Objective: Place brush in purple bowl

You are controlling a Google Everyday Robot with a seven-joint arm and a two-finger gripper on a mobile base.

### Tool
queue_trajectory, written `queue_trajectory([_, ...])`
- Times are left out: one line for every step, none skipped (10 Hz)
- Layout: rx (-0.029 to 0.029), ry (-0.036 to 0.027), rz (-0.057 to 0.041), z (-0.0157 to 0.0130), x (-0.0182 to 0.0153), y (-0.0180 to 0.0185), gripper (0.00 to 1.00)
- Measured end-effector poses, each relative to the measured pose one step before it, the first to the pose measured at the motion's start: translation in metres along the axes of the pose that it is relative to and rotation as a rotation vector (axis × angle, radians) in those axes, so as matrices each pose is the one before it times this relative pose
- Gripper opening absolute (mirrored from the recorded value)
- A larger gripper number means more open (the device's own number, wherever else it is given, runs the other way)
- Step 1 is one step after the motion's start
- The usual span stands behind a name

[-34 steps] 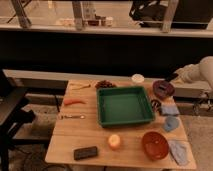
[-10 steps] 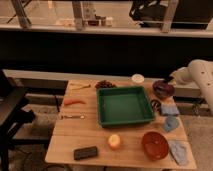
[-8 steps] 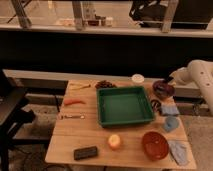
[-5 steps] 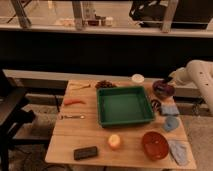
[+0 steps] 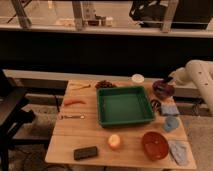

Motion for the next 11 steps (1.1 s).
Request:
queue_trajectory([-0.00187,0.00084,-0.00417,-0.00008,-0.00141,0.0,0.01])
queue_trajectory([0.00131,0.0024,-0.00777,-0.00042,-0.00218,-0.00112,0.01])
queue_trajectory([0.00154,0.00469,-0.00748,-0.00022,-0.00262,-0.00159,0.02])
queue_trajectory([-0.00141,0.00917,-0.00101,0.00027,-0.0024,-0.00122,0.08])
queue_trajectory([-0.00642,0.00667,0.00162,0.00115,-0.00279,-0.00068,0.18])
queue_trajectory([-0.00537,0.00797,0.00323,0.00104,-0.00168,-0.00103,0.28])
queue_trajectory([-0.00243,0.00741,0.00666,0.00087,-0.00201,-0.00107,0.38])
queue_trajectory([-0.0038,0.00739,0.00927,0.00109,-0.00189,-0.00017,0.51])
queue_trajectory([-0.00206,0.00526,0.00412,0.00003,-0.00044,-0.00001,0.58])
queue_trajectory([-0.0028,0.0056,0.00733,0.00007,-0.00053,0.00057,0.71])
queue_trajectory([-0.00241,0.00272,0.00479,0.00008,0.00056,0.00096,0.76])
